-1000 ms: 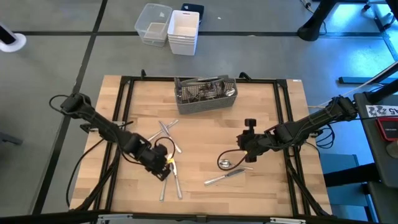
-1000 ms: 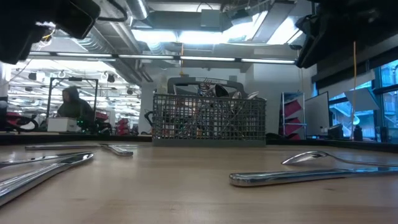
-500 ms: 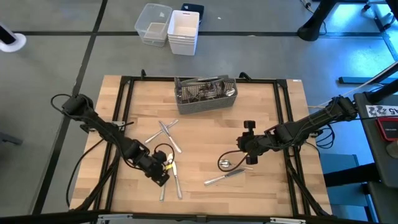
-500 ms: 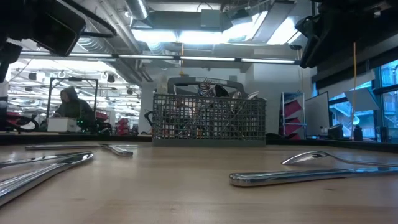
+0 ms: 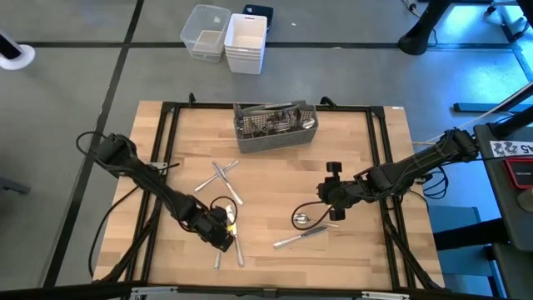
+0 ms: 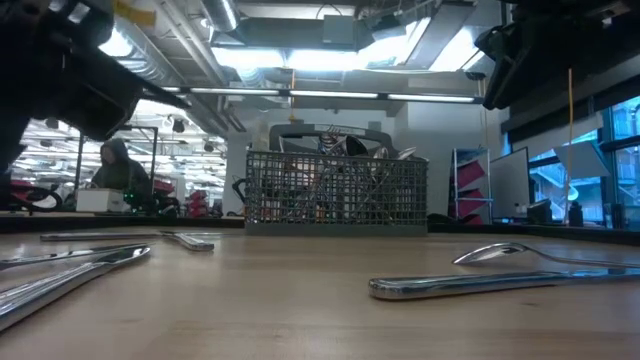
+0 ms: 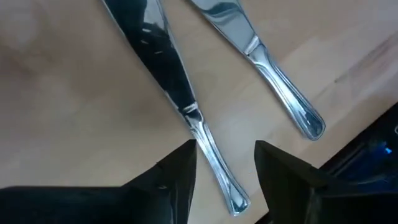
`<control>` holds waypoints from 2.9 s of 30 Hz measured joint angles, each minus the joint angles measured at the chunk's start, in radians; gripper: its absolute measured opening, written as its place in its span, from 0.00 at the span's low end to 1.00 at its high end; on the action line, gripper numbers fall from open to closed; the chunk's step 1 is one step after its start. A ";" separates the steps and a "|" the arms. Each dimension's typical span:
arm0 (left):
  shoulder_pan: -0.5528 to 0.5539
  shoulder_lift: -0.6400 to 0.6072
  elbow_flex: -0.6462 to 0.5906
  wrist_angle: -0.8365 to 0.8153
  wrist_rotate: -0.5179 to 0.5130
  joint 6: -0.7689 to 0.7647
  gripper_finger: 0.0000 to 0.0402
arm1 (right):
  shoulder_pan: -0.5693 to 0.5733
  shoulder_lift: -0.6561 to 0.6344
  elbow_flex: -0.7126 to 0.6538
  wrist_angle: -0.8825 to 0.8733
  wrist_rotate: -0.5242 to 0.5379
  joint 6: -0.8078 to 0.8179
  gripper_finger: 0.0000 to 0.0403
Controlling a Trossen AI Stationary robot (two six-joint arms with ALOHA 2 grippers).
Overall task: Sort silverware
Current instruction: Put the silver table knife into the gray silverware organizer
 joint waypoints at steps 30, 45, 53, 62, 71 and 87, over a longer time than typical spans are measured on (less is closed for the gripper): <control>0.101 0.047 0.003 -0.111 -0.096 -0.106 0.23 | 0.000 0.000 0.000 0.045 0.000 -0.002 0.21; 0.231 0.047 0.002 -0.199 -0.122 0.107 0.08 | 0.000 0.000 0.000 0.045 0.000 -0.002 0.21; 0.359 0.048 0.002 -0.179 -0.177 0.354 0.08 | 0.000 0.000 0.000 0.051 0.000 -0.003 0.21; 0.475 0.053 0.004 -0.021 -0.238 0.785 0.08 | 0.000 0.034 0.000 0.112 0.000 -0.081 0.21; 0.554 0.053 0.004 0.092 -0.232 1.053 0.07 | 0.000 0.162 0.000 0.338 0.001 -0.325 0.21; 0.511 -0.037 0.006 -0.060 -0.097 0.964 0.05 | -0.186 0.482 0.001 0.799 -0.122 -0.691 0.21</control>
